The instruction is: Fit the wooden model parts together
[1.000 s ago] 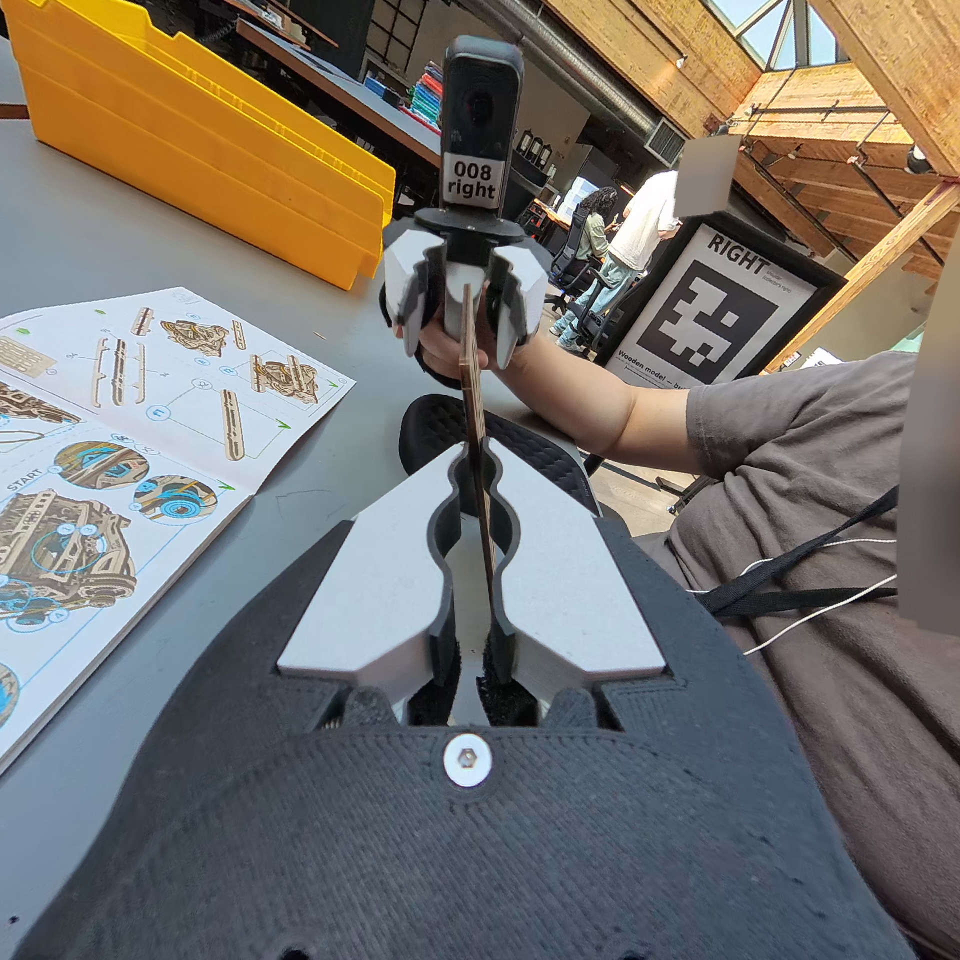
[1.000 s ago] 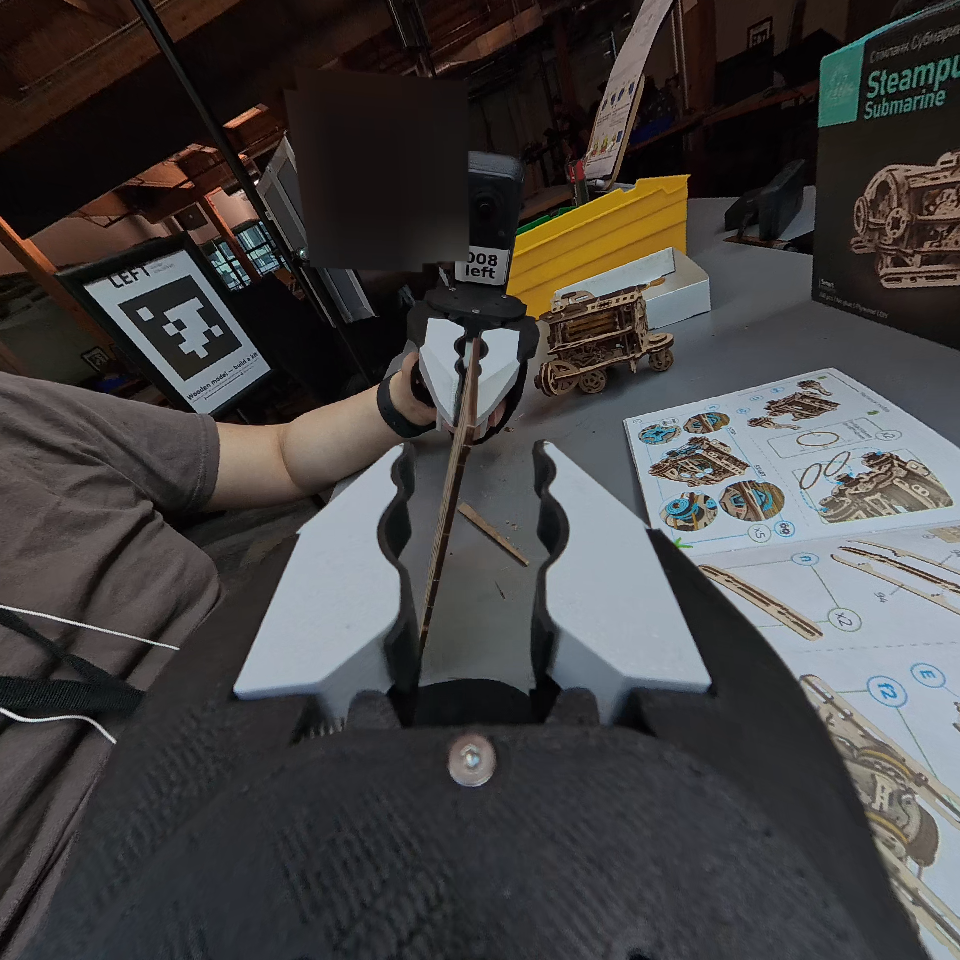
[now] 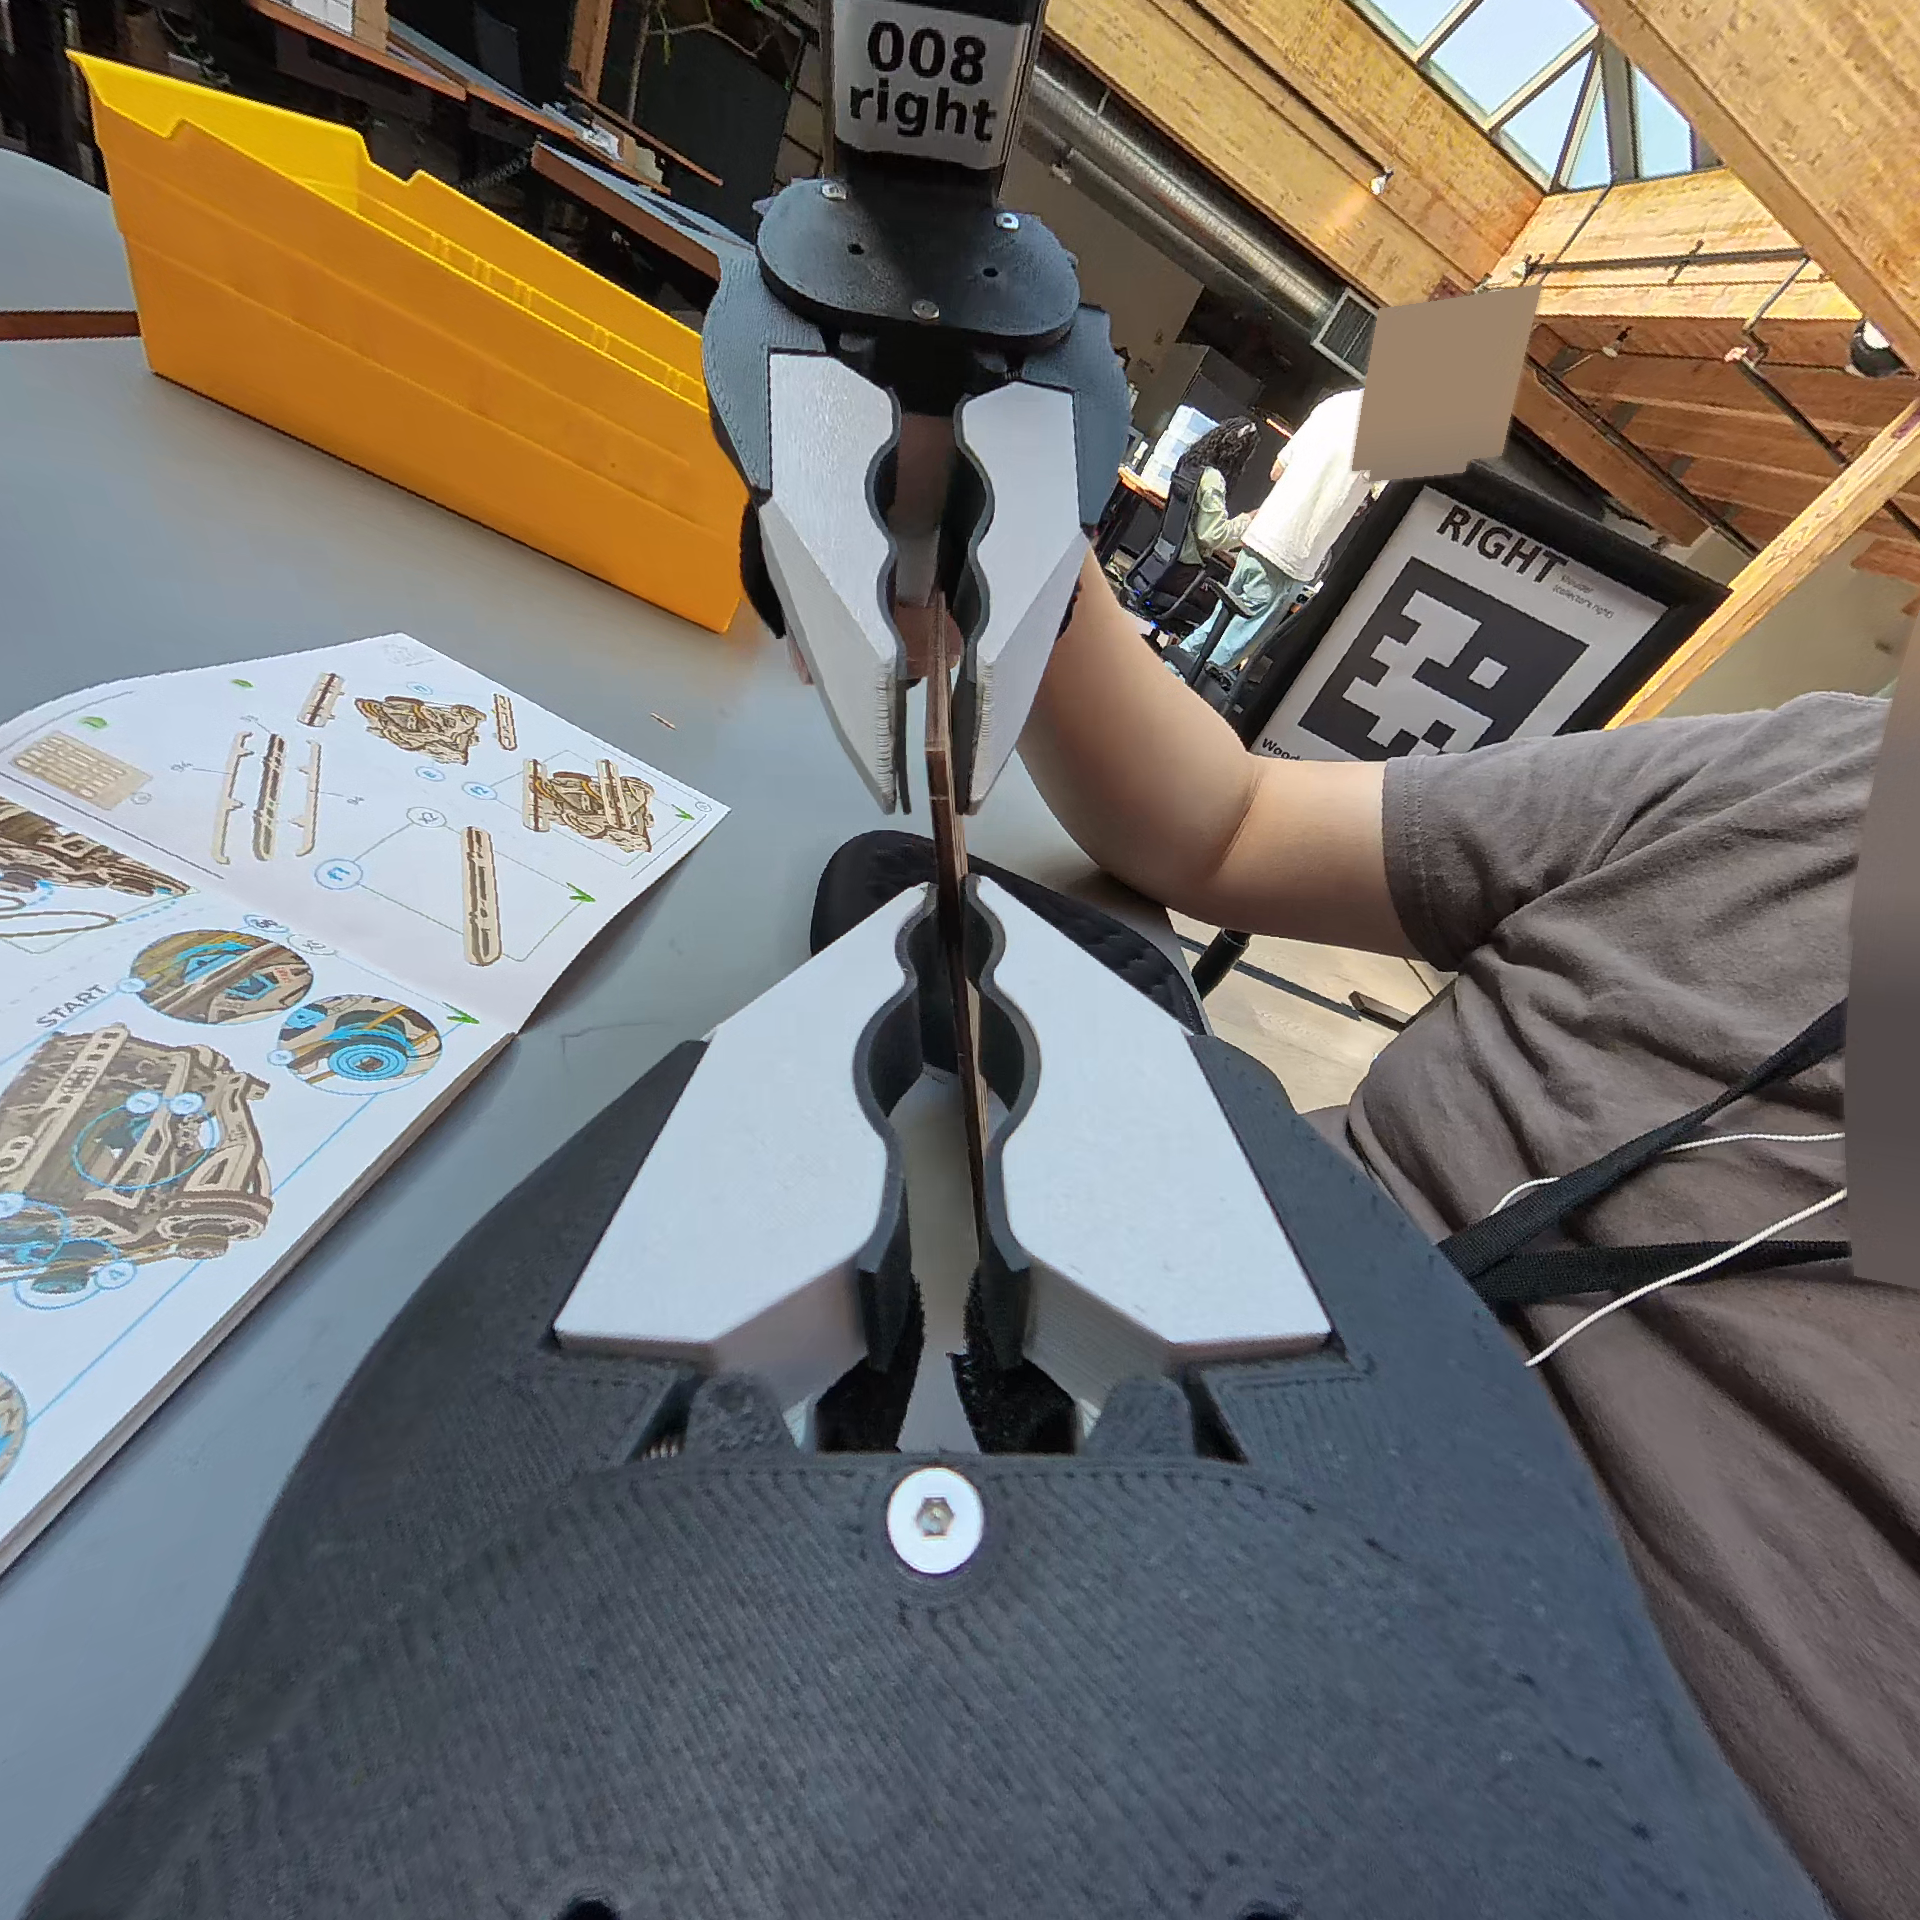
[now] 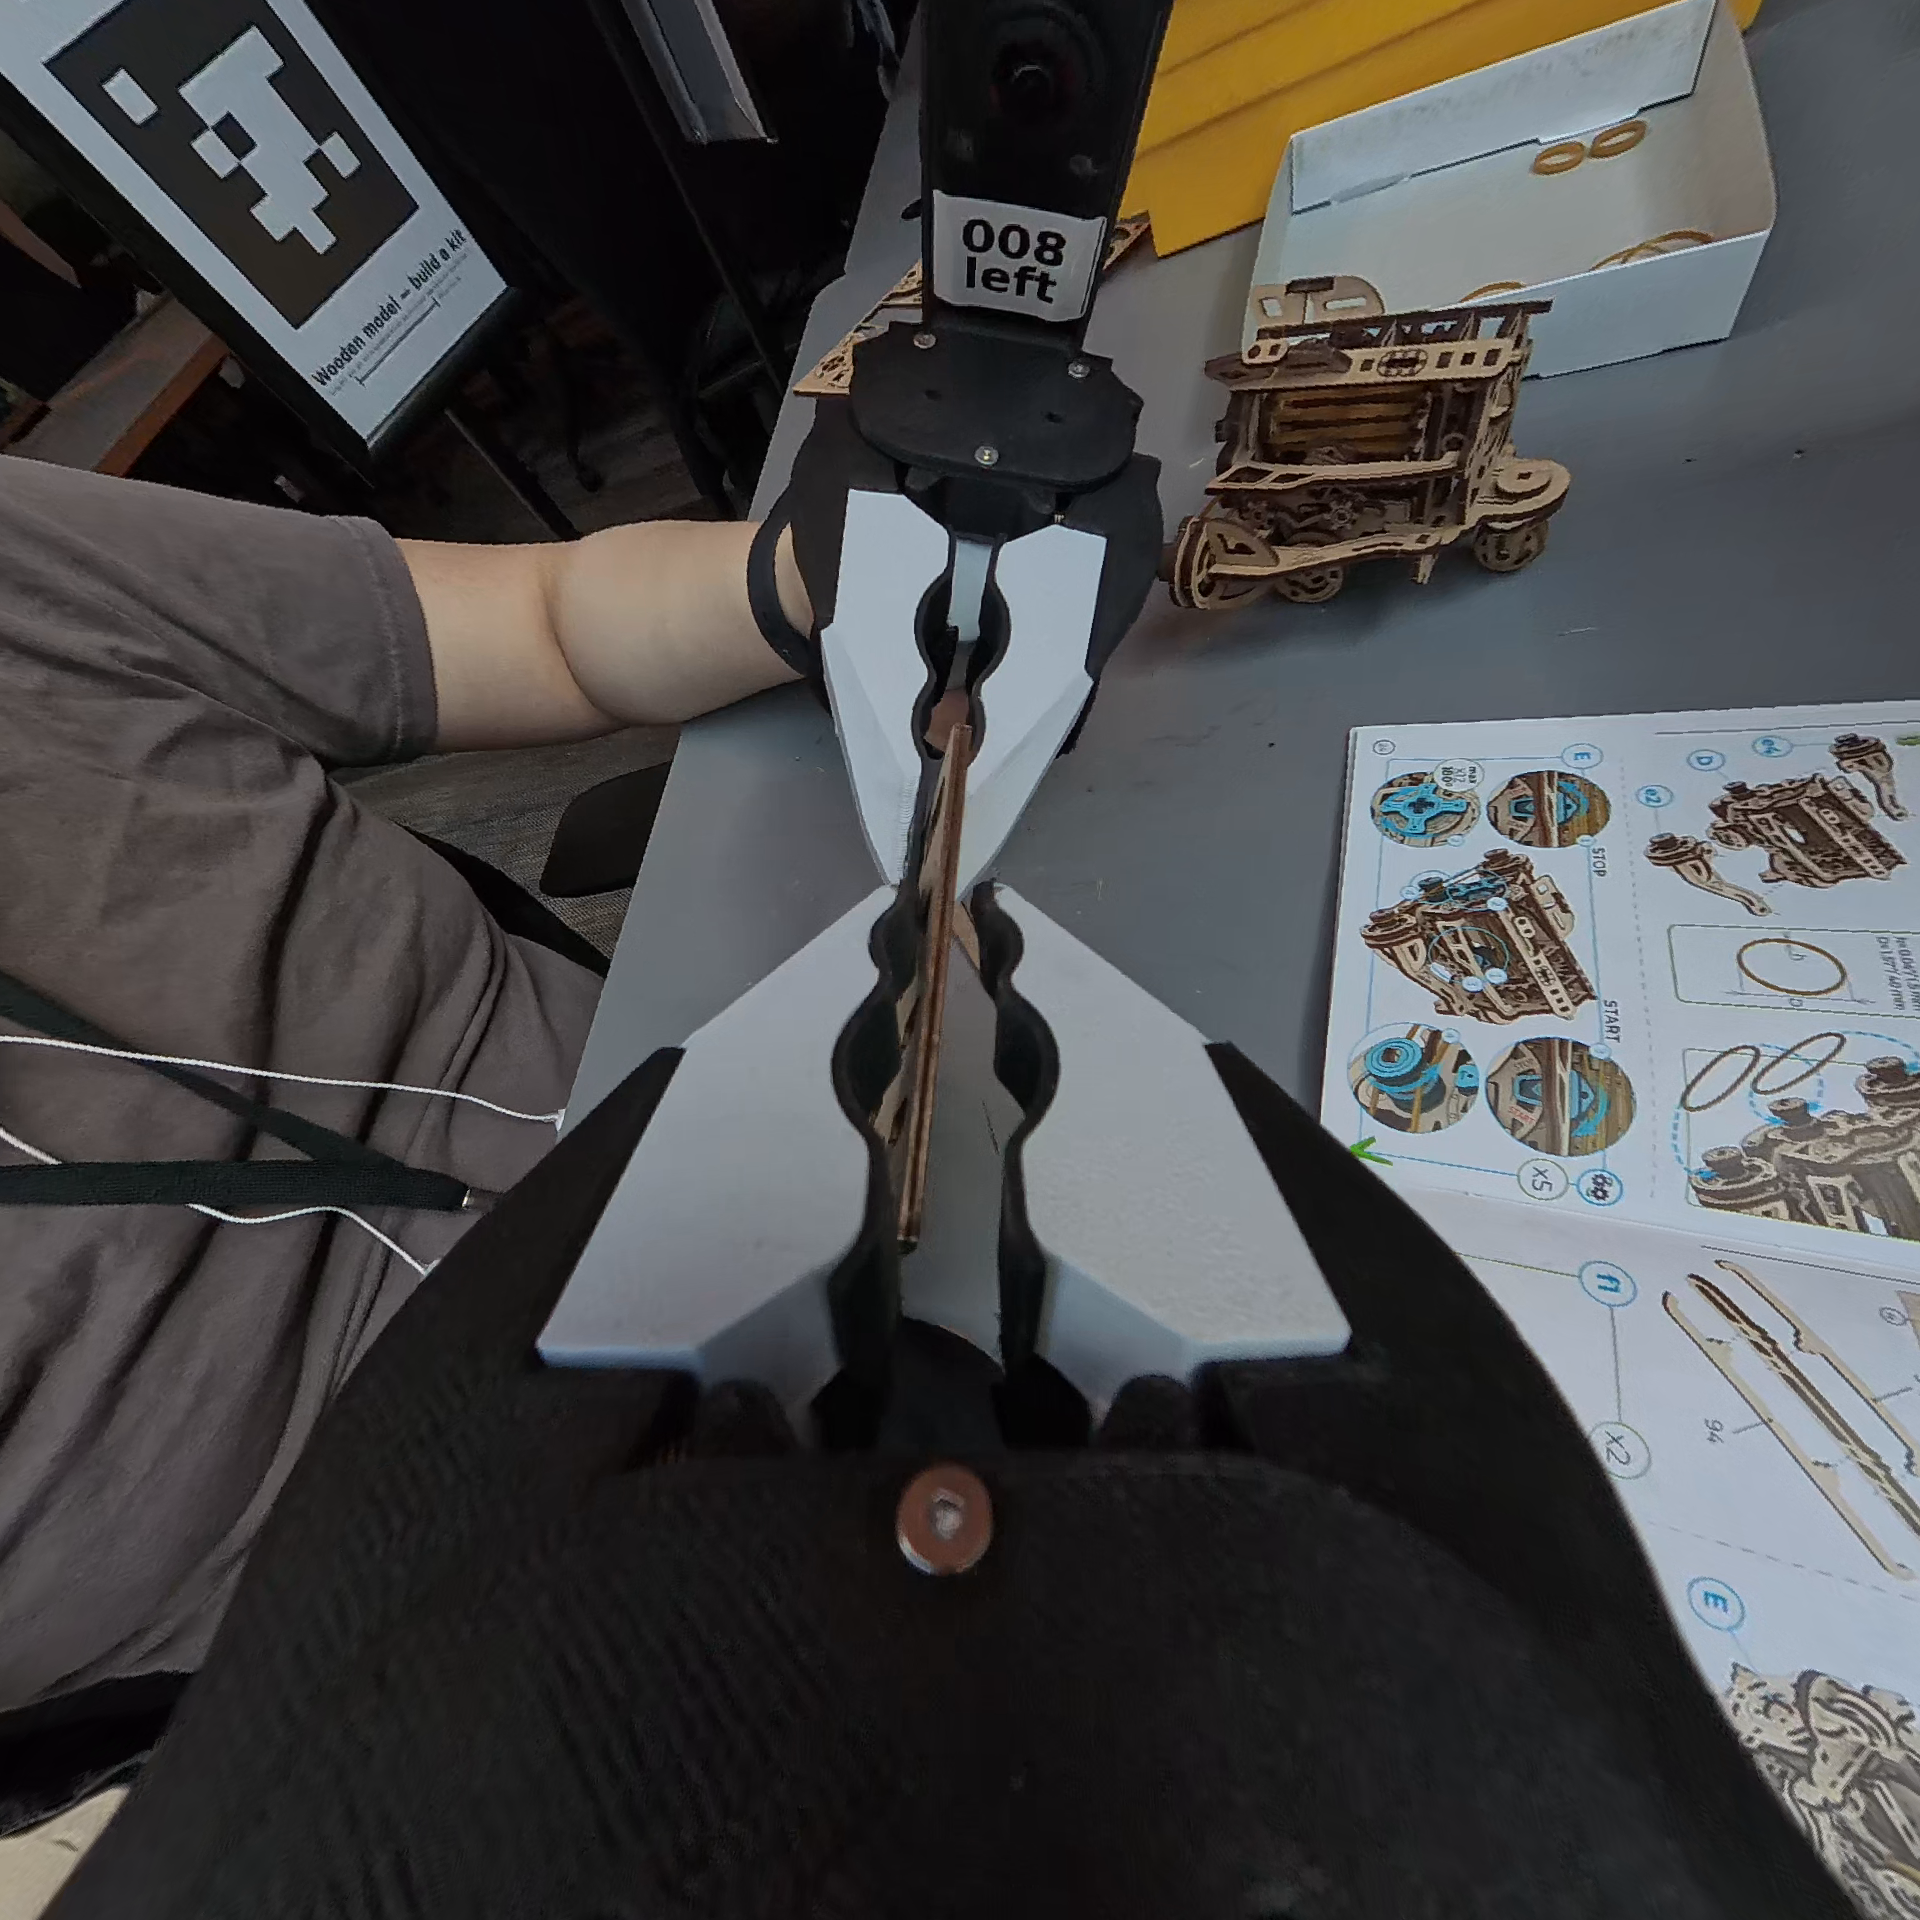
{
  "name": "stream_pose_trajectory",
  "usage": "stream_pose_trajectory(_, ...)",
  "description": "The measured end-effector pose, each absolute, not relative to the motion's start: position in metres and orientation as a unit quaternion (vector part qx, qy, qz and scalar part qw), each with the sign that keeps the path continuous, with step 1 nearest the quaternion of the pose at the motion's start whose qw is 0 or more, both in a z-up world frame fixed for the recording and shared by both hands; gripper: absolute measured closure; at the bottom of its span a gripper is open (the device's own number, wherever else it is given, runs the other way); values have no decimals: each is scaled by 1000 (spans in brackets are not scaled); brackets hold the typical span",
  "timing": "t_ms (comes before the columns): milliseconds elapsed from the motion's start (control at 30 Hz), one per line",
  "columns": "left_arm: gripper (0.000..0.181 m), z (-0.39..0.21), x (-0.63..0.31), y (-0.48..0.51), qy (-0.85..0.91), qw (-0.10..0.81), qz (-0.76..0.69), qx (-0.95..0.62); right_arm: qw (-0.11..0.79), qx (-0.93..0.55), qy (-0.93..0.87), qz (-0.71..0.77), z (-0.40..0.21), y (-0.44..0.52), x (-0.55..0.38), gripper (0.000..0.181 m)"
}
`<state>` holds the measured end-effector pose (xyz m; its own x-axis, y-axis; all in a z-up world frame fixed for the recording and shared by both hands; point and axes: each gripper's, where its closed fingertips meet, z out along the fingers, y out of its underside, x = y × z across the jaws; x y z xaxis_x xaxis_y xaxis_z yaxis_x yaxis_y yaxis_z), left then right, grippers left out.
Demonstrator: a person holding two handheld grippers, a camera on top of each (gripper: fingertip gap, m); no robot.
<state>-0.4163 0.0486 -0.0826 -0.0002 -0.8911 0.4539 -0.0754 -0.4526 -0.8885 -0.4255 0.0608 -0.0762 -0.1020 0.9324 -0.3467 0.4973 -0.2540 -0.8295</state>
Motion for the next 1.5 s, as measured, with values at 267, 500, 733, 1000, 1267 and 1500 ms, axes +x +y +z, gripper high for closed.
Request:
stream_pose_trajectory(267,175,-75,-418,49,368,342,-618,-604,194,-653,-535,500,-70,59,-423,180)
stream_pose_trajectory(500,176,-69,-425,55,348,343,-636,-597,188,-655,-525,510,-74,60,-423,180)
stream_pose_trajectory(733,177,-71,-422,52,358,339,-627,-603,187,-654,-528,509,-74,58,-424,180)
stream_pose_trajectory(1000,181,-76,-418,52,365,344,-613,-610,187,-654,-532,504,-76,57,-425,180)
stream_pose_trajectory(1267,181,-77,-416,49,378,345,-603,-612,183,-657,-522,512,-73,56,-427,180)
stream_pose_trajectory(1500,181,-75,-416,48,378,349,-607,-606,193,-650,-529,510,-71,55,-428,181)
